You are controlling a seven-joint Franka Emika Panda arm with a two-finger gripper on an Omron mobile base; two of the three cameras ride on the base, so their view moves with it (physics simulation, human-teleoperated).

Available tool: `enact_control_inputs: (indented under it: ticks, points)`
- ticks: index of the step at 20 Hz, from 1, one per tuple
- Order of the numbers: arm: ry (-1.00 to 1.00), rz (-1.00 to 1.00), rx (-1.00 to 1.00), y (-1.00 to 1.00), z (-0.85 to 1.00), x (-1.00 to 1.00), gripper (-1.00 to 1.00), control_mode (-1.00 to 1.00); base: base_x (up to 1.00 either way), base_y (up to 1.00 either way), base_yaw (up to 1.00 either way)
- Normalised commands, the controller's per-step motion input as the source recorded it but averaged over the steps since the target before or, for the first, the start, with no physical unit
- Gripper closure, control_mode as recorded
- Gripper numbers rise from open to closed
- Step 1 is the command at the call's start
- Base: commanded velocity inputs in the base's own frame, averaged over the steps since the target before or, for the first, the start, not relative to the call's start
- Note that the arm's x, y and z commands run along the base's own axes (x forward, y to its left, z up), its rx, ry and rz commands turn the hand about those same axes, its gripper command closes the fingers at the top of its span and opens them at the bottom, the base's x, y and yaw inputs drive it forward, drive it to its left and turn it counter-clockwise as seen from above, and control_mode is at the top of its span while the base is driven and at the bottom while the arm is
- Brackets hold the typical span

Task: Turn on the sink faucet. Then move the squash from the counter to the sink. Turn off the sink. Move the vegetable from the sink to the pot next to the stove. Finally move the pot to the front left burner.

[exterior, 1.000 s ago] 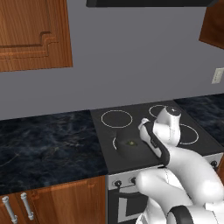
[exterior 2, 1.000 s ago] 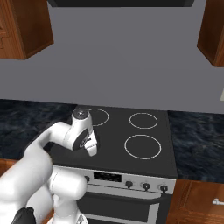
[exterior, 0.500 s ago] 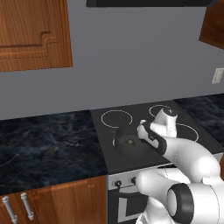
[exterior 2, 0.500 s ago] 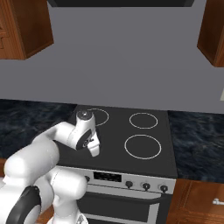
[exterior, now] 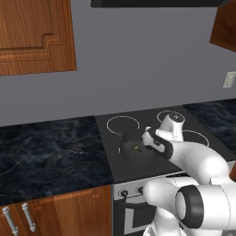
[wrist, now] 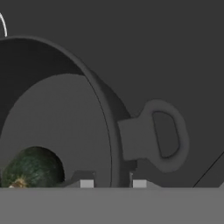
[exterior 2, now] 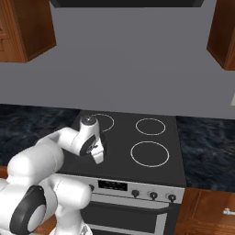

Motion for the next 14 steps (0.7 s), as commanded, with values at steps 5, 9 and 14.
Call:
enact_control_inputs:
  ticks: [5,9,14]
  points:
    - [0.00,0.00,0.00,0.04,0.00,0.00,-1.00,-1.00,0.00,0.00,0.00]
    - [0.00,0.00,0.01,0.00,0.03,0.00,-1.00,-1.00,0.00,0.00,0.00]
    - [0.00,0.00,0.01,0.00,0.30,-0.17,-1.00,-1.00,0.00,0.00,0.00]
